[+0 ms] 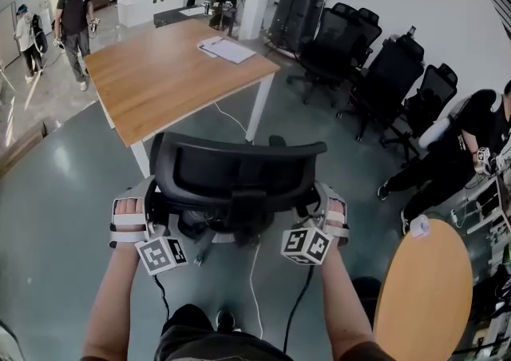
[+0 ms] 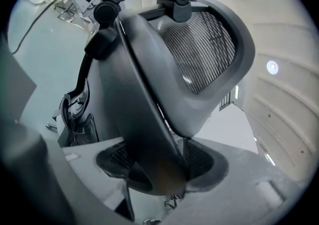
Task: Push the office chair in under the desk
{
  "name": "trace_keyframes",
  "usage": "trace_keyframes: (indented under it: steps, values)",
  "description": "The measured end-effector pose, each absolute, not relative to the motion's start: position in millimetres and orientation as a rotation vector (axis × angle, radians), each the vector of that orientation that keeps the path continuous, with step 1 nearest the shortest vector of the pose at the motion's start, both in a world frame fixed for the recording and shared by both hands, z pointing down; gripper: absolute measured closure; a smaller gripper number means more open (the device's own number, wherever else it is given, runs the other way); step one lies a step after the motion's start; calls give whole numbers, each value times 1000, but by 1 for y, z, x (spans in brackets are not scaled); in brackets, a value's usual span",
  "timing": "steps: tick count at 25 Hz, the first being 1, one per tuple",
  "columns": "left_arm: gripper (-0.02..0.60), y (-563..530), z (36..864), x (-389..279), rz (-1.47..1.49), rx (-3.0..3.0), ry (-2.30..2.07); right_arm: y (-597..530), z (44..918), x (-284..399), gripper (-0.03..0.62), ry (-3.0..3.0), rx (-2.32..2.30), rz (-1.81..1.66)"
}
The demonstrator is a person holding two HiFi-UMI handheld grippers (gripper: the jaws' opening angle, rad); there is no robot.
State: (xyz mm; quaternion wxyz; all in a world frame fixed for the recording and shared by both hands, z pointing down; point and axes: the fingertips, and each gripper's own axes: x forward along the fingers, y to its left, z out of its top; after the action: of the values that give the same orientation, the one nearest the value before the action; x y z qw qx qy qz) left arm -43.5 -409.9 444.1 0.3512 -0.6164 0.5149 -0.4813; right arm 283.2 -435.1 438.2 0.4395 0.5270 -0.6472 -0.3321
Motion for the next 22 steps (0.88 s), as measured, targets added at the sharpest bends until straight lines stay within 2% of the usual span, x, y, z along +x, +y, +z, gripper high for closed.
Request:
trace_keyframes:
  steps: [7,22]
  values:
    - [268,-437,444,-7,-1245,-1550,1342,-482,442,318,330,-1651,1286,-795]
    - [267,-490,443,23,-1291,-1500,1416,-563,440,342,326,-1708,1245,-834]
